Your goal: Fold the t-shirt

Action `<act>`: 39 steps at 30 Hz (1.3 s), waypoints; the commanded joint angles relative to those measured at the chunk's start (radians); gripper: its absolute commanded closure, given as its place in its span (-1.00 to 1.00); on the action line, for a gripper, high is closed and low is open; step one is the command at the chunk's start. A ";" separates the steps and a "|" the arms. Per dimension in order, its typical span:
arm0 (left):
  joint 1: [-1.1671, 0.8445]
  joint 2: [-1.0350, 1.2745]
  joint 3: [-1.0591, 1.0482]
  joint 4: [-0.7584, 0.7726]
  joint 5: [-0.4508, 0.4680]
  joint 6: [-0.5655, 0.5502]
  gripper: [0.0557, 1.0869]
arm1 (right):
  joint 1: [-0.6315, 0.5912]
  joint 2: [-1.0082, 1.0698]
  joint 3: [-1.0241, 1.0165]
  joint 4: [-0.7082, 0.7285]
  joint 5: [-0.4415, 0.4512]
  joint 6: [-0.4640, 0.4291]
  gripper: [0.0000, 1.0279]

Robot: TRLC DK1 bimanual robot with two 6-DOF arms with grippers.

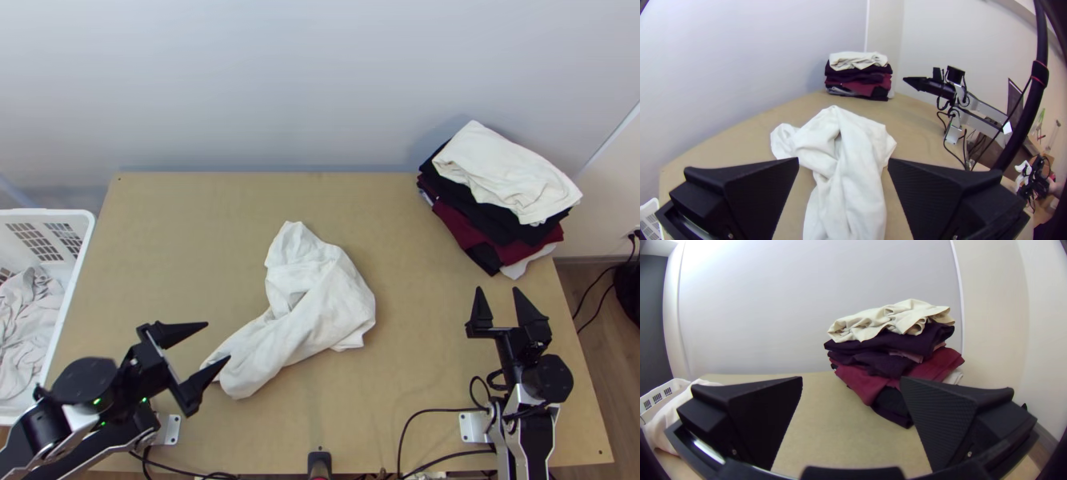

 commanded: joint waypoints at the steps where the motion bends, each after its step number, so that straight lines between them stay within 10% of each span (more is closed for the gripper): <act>1: 0.065 0.084 0.048 -0.001 0.002 -0.015 -0.90 | 0.007 -0.002 -0.013 0.003 0.007 0.015 -0.93; 8: 0.264 0.393 0.201 -0.107 0.043 -0.020 -0.90 | 0.007 -0.004 -0.013 0.003 0.005 0.015 -0.93; 16: 0.607 0.603 0.384 -0.326 0.341 -0.055 -0.90 | 0.007 -0.004 -0.013 0.003 0.005 0.015 -0.93; 39: 1.059 0.598 0.195 -0.504 0.396 0.107 -0.90 | 0.079 -0.007 -0.010 -0.034 0.101 0.014 -0.93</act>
